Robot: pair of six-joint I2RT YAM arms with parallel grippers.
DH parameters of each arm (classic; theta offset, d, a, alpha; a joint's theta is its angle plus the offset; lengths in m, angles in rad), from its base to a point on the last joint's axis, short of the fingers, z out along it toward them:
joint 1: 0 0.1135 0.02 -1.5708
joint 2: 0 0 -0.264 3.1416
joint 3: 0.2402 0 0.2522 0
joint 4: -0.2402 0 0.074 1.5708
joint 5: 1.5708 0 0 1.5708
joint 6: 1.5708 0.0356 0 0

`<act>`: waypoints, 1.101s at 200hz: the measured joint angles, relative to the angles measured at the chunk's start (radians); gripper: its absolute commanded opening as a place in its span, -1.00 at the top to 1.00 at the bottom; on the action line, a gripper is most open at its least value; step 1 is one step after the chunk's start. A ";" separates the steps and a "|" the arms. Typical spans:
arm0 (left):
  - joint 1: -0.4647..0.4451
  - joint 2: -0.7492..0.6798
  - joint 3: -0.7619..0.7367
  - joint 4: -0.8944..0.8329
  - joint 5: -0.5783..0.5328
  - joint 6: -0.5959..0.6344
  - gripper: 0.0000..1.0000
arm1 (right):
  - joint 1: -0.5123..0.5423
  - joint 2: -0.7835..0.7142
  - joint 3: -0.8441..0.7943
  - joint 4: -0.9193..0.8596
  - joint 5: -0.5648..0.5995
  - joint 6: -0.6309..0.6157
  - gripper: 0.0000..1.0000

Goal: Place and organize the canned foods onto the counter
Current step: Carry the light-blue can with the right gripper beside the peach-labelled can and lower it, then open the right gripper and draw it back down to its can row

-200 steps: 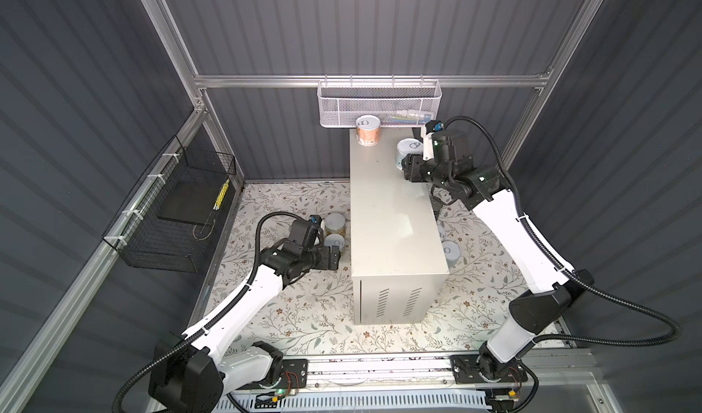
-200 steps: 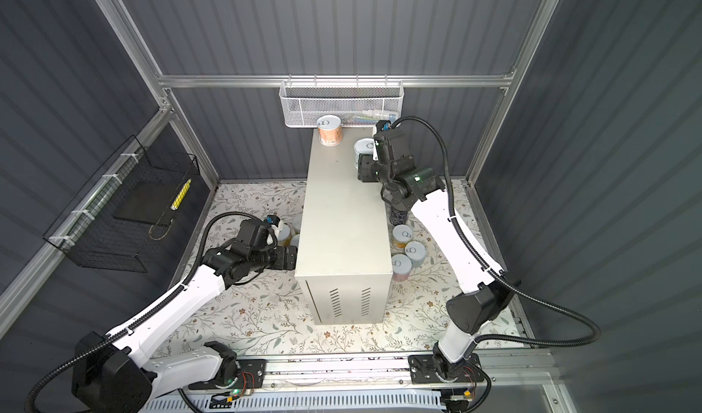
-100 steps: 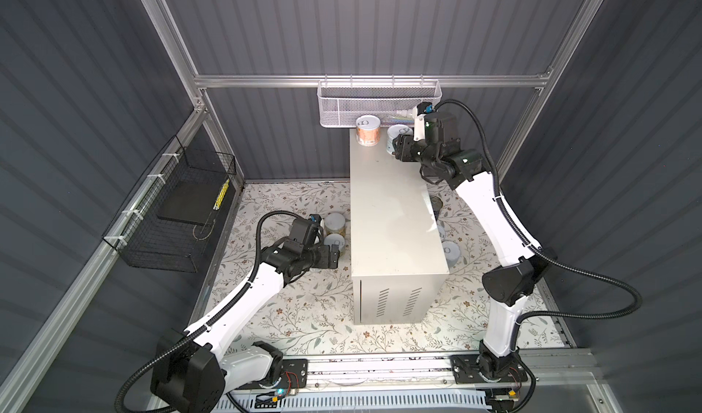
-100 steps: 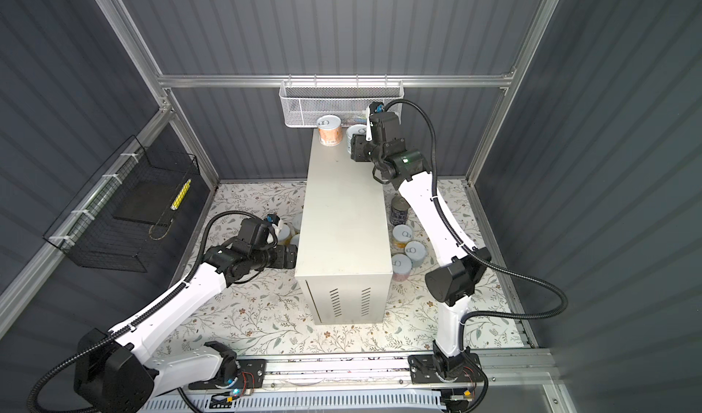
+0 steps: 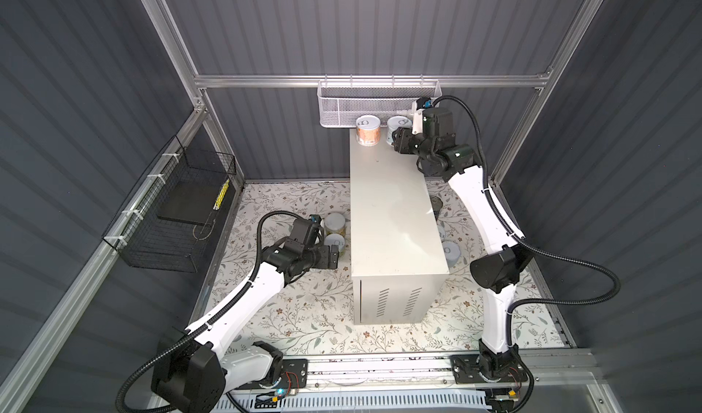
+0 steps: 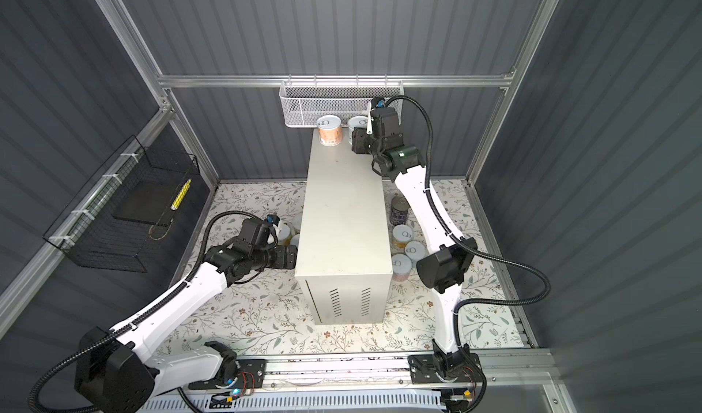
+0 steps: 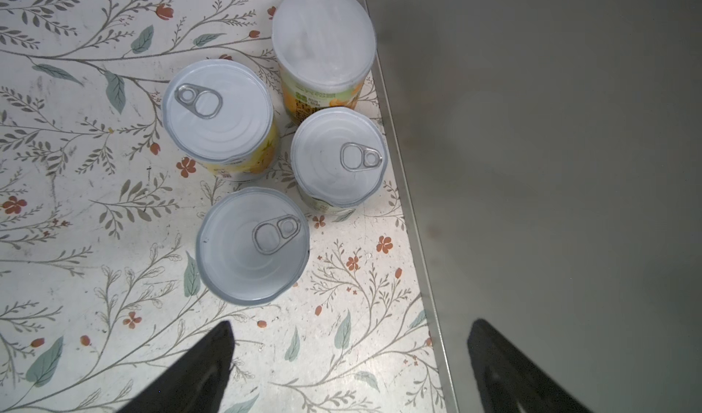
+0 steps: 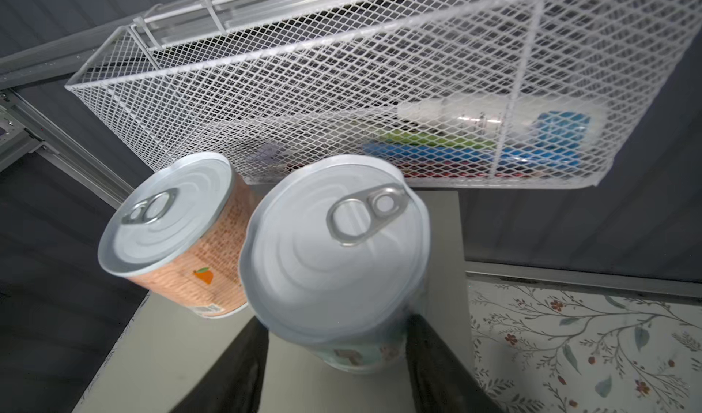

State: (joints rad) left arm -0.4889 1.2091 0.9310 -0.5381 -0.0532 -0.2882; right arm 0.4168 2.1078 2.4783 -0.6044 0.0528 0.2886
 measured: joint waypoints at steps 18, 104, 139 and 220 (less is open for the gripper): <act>0.000 0.009 0.001 0.000 0.000 0.000 -0.94 | -0.008 0.020 0.021 0.002 -0.016 0.007 -0.18; 0.000 0.009 0.001 0.000 -0.031 0.000 -0.99 | -0.024 0.035 0.077 -0.029 -0.096 0.032 -0.25; 0.000 -0.022 0.000 0.000 -0.064 -0.032 -0.99 | -0.023 -0.129 -0.047 -0.070 -0.116 0.033 -0.48; 0.000 -0.274 -0.232 0.060 -0.175 -0.138 -0.98 | 0.001 -1.011 -0.975 0.026 0.018 0.025 -0.86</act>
State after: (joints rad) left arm -0.4889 0.9348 0.6987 -0.4778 -0.2283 -0.4263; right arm 0.4175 1.0973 1.5036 -0.5785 0.0708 0.3138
